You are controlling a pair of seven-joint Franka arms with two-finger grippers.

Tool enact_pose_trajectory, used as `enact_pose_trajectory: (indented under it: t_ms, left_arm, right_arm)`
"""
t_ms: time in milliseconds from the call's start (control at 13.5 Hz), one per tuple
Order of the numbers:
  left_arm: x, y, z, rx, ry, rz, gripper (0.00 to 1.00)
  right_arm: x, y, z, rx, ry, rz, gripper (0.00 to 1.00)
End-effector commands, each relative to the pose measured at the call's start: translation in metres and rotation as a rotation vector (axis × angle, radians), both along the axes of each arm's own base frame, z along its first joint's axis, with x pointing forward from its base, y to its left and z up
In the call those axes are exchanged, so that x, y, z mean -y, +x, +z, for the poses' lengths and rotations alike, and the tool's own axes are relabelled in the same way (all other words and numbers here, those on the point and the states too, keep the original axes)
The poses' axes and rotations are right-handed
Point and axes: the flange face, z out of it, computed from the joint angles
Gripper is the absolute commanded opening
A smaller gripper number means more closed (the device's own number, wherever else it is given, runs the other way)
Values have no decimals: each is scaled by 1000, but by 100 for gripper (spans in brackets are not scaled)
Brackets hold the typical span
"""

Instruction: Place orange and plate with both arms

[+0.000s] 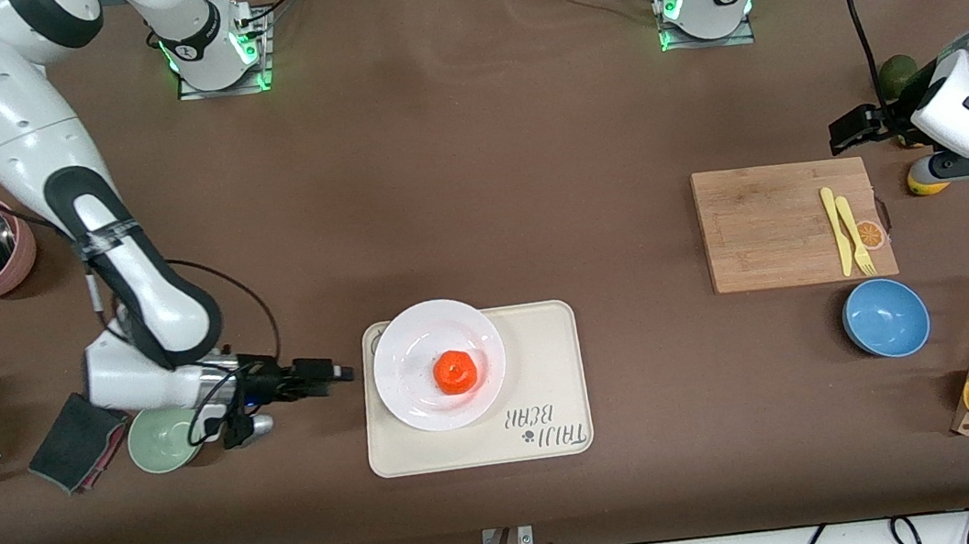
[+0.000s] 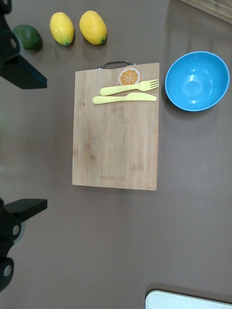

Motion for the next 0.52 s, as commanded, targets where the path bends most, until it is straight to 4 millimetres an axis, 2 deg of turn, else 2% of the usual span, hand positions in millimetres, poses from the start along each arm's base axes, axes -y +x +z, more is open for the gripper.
enact_pose_trajectory:
  t_ms: [0,148,295,443]
  left_arm:
    - [0,1,3,-8,23,-22,100]
    - [0,2,3,-6,23,-21,100]
    - [0,2,3,-5,23,-22,100]
    - [0,2,3,-6,23,-21,100]
  right_arm:
    - [24,-9,79,-66,-145,75,100]
    - [63,-26,143,-119,-279,69,100]
    - [81,-56,212,-149,-441,49,100]
    - [84,-93,272,-159,-539,-10,100]
